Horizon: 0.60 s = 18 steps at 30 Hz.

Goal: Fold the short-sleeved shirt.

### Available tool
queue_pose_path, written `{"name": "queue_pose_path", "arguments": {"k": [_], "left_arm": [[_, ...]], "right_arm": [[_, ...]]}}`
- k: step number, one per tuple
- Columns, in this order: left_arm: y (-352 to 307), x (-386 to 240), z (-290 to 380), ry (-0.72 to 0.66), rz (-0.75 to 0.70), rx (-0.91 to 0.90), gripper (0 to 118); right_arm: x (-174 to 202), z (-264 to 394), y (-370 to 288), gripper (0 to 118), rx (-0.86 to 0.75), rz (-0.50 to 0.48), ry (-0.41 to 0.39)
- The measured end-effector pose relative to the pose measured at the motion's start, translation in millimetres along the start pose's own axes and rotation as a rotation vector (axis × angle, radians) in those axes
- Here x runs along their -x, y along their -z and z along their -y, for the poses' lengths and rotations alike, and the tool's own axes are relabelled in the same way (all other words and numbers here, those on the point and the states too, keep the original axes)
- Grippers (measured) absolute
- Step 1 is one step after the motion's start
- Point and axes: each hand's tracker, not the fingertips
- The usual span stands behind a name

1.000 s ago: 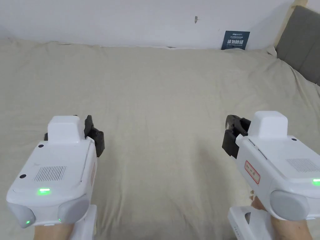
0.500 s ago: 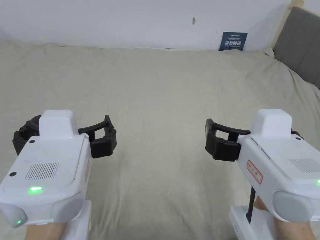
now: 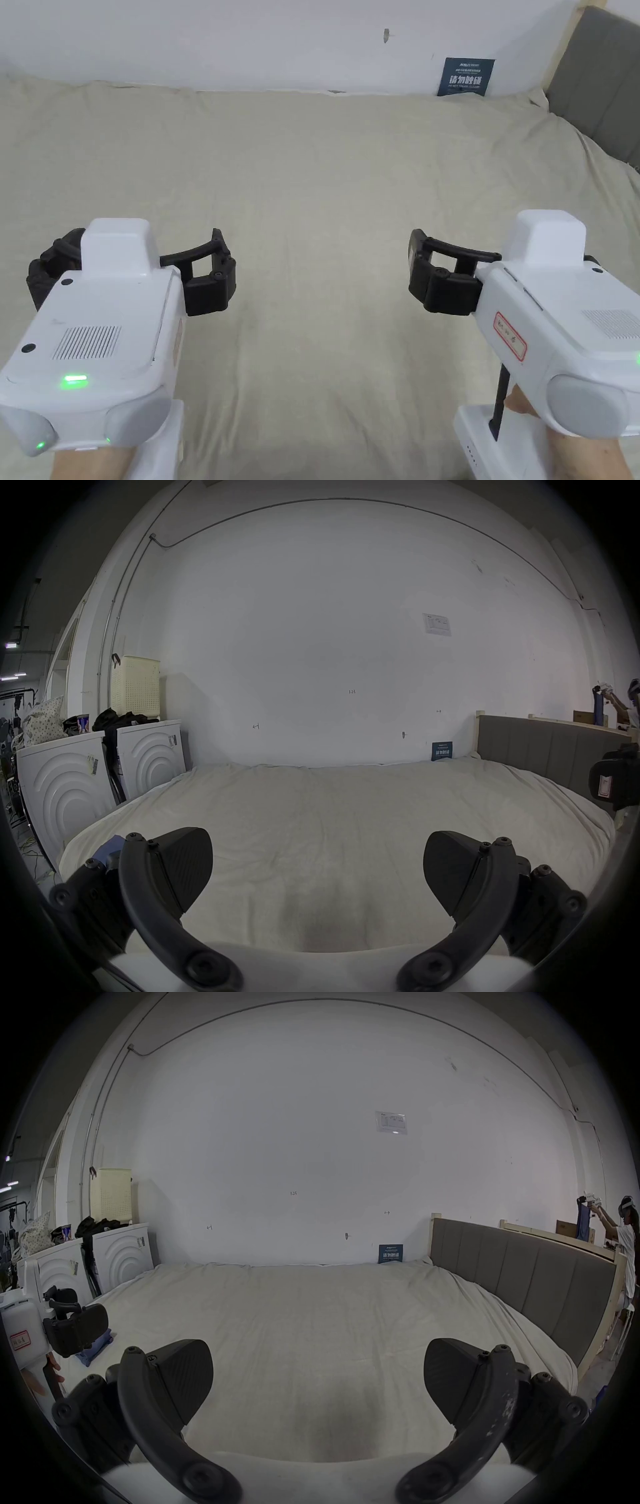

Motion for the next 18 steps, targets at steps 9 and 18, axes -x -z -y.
{"name": "queue_pose_path", "arguments": {"k": [9, 18], "left_arm": [[1.2, 3.2, 0.2, -0.010, -0.007, 0.005, 118], [0.2, 3.9, 1.1, -0.011, -0.007, 0.009, 118]], "right_arm": [[2.2, -0.7, 1.2, 118, -0.002, -0.008, -0.005], [3.4, 0.3, 1.7, 118, 0.005, -0.013, -0.004]]}}
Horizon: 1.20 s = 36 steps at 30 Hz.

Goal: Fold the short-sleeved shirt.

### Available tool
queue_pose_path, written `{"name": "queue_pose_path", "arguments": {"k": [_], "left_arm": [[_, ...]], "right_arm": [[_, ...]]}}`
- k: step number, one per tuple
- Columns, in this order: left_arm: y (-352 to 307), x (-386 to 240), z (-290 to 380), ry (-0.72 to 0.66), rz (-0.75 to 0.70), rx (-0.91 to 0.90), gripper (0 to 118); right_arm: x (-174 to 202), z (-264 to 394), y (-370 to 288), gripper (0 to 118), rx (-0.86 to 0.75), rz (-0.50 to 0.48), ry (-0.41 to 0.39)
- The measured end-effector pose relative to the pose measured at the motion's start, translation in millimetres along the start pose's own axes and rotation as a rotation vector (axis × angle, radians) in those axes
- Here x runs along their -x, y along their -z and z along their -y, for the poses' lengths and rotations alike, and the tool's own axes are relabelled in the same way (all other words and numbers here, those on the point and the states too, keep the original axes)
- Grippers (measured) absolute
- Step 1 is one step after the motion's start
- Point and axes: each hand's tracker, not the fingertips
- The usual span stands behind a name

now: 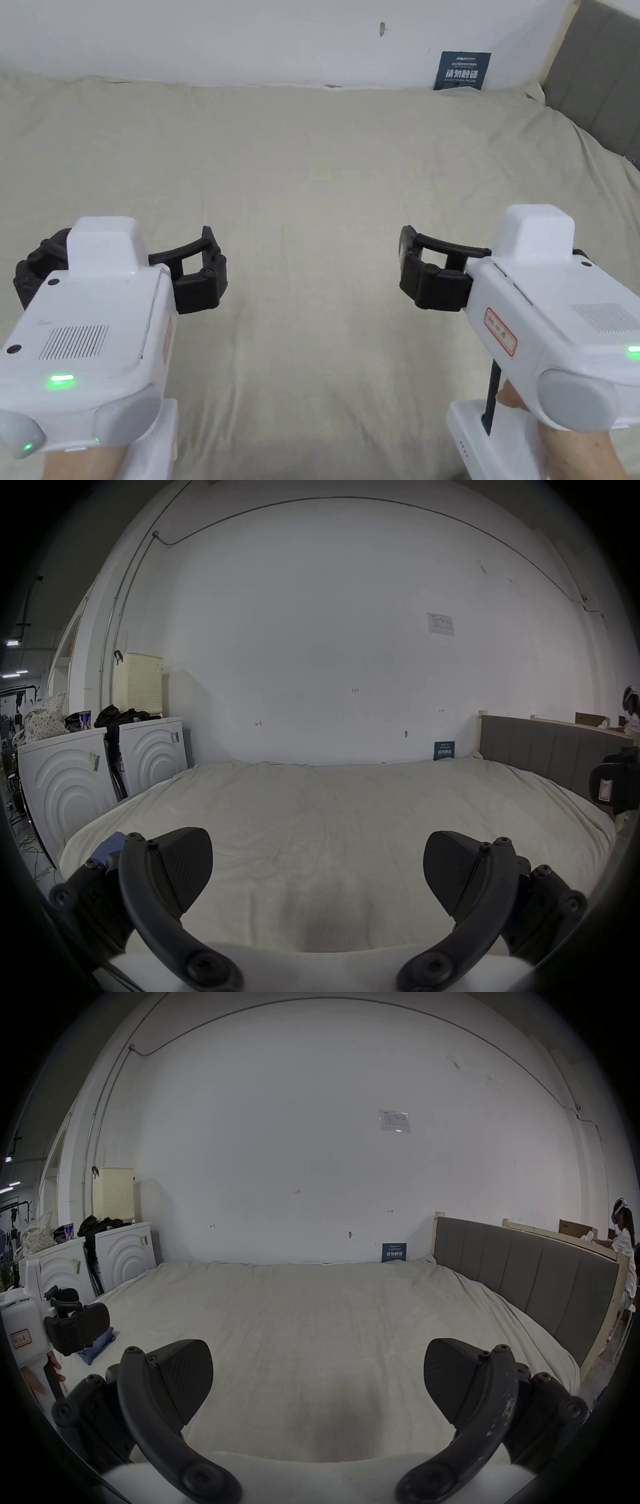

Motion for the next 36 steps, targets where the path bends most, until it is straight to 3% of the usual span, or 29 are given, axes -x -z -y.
{"name": "queue_pose_path", "arguments": {"k": [36], "left_arm": [[-2.9, 1.0, 0.4, -0.007, 0.000, 0.000, 118]], "right_arm": [[0.5, -4.2, -5.1, 118, -0.004, -0.003, -0.010]]}}
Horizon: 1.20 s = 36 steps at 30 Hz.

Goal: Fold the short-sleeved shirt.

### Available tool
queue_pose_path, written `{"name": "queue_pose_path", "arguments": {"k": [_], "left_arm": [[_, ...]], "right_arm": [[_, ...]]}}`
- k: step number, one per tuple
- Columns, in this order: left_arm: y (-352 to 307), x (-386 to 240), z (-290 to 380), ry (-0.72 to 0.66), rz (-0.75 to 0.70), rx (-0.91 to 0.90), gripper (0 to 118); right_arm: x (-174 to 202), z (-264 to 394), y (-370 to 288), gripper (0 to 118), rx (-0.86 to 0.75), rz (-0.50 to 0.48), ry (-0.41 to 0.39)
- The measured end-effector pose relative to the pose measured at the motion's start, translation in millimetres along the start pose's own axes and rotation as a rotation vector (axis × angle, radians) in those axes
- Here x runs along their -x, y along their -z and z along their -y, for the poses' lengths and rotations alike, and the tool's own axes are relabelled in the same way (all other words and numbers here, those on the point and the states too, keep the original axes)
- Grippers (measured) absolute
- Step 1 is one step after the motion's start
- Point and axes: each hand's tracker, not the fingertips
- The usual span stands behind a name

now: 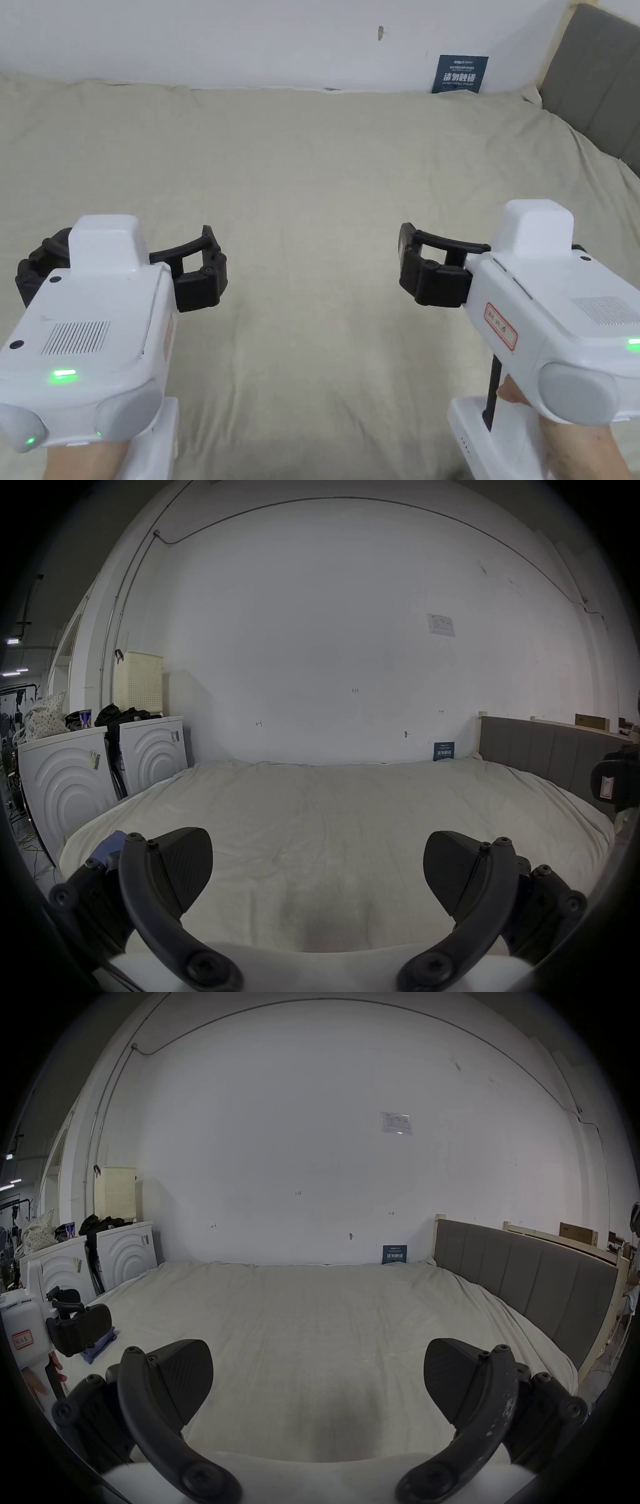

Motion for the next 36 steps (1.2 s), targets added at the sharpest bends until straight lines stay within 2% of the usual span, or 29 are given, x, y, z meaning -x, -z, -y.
{"name": "queue_pose_path", "arguments": {"k": [22, 24, 29, 31, 34, 36], "left_arm": [[-3, -1, -3, -0.001, -0.004, -0.005, 118], [-4, -1, -4, -0.014, -0.001, 0.001, 118], [-12, -5, 2, -0.020, 0.015, 0.030, 118], [-15, -7, 9, -0.006, 0.020, 0.060, 118], [-20, -10, 21, -0.011, 0.031, 0.105, 118], [-19, -14, 27, -0.004, 0.033, 0.145, 118]], "right_arm": [[2, -1, -2, 118, 0.010, 0.010, -0.005], [2, -4, -2, 118, 0.068, 0.053, 0.035], [-5, -15, -1, 118, 0.214, 0.136, 0.209], [-4, -11, -4, 118, 0.266, 0.158, 0.206], [2, 0, -9, 118, 0.357, 0.136, 0.166], [10, 9, -10, 118, 0.460, 0.187, 0.140]]}}
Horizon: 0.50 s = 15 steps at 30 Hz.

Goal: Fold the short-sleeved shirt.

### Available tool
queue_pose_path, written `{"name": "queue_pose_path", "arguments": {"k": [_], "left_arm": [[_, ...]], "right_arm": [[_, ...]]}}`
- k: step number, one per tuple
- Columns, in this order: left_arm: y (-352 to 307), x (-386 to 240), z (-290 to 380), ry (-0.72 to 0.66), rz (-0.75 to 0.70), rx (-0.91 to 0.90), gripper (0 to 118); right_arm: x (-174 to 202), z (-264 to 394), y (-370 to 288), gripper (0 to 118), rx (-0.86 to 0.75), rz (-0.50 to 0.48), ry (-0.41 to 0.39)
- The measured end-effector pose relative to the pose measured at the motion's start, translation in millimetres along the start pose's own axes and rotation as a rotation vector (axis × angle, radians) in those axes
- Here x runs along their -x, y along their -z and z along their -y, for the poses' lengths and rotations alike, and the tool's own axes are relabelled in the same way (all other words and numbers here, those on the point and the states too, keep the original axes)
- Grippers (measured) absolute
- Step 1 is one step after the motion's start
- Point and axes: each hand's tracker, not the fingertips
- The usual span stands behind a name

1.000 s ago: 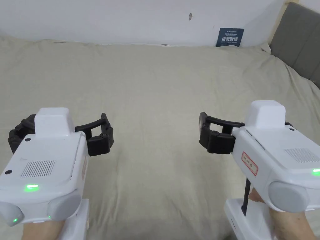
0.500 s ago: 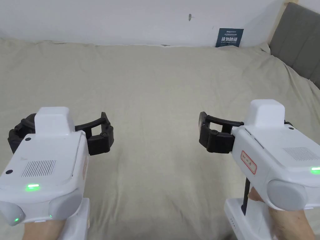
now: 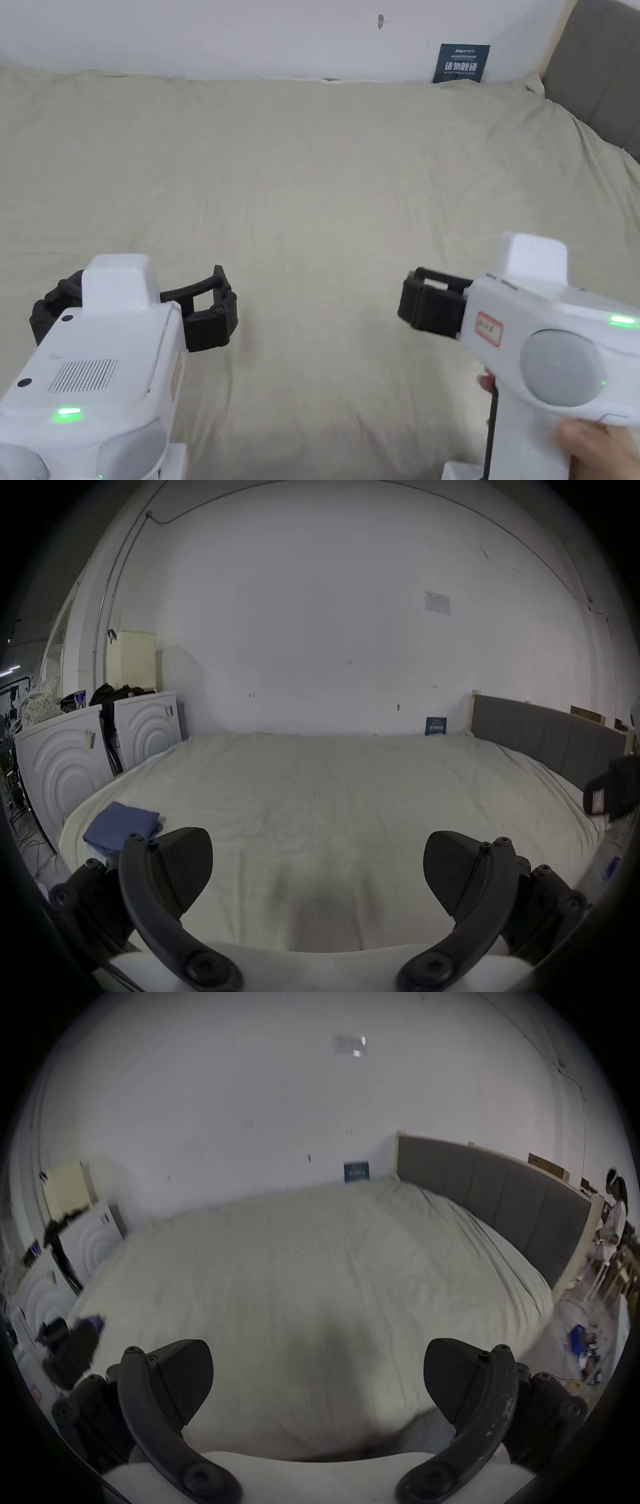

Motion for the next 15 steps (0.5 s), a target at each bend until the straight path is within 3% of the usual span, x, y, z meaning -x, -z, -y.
{"name": "queue_pose_path", "arguments": {"k": [3, 9, 15], "left_arm": [[3, -4, 8, 0.011, 0.004, 0.032, 118], [4, -7, 12, 0.021, 0.016, 0.055, 118], [4, -8, 15, 0.035, 0.015, 0.065, 118]], "right_arm": [[5, 15, 7, 118, 0.085, 0.015, -0.051], [-2, 33, 18, 118, 0.111, -0.064, -0.001], [-5, 26, 21, 118, 0.118, -0.045, 0.018]]}}
